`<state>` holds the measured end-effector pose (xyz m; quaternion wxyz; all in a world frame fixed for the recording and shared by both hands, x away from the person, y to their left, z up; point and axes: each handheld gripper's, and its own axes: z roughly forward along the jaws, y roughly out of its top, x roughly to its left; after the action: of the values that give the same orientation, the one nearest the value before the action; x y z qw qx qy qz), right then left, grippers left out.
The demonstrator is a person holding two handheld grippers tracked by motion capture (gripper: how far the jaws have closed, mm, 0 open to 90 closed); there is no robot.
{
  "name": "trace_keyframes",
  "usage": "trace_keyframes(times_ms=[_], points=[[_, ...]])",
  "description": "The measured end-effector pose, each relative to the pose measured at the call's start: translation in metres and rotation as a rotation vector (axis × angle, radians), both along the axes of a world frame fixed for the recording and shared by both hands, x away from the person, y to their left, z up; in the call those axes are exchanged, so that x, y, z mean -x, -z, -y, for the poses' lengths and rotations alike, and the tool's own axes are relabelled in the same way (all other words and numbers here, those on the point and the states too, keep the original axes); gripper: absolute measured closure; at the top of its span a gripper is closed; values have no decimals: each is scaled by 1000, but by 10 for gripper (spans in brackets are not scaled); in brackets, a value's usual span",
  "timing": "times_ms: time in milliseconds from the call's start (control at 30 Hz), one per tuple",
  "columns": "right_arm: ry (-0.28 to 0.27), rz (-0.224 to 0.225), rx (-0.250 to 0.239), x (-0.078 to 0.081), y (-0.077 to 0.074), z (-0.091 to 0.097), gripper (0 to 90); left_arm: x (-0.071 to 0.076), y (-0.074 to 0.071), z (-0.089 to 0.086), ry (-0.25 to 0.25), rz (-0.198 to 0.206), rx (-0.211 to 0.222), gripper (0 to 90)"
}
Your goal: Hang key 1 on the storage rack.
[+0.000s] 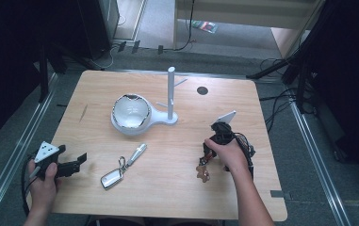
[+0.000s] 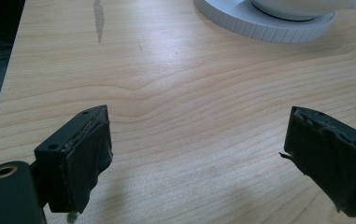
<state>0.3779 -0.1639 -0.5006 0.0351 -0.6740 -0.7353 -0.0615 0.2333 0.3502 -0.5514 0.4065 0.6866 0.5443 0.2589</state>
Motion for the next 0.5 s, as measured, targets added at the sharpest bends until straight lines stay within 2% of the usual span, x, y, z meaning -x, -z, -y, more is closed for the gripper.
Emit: trace_keyframes(times_ms=[133, 233, 267, 333, 367, 433, 500], points=[[-9, -12, 11, -1, 5, -7, 366, 0, 0, 0, 0, 0, 1, 80], [-10, -8, 19, -2, 5, -9, 389, 0, 0, 0, 2, -2, 2, 80], [-7, 0, 47, -2, 5, -11, 416, 0, 0, 0, 2, -2, 2, 80], [-7, 3, 53, -1, 5, -12, 440, 0, 0, 0, 2, -2, 2, 80], [-16, 10, 83, 0, 5, -14, 507, 0, 0, 0, 2, -2, 2, 80], [-36, 29, 140, 2, 5, -18, 561, 0, 0, 0, 2, 0, 1, 80], [-38, 33, 154, 3, 5, -20, 581, 0, 0, 0, 2, 0, 0, 80]])
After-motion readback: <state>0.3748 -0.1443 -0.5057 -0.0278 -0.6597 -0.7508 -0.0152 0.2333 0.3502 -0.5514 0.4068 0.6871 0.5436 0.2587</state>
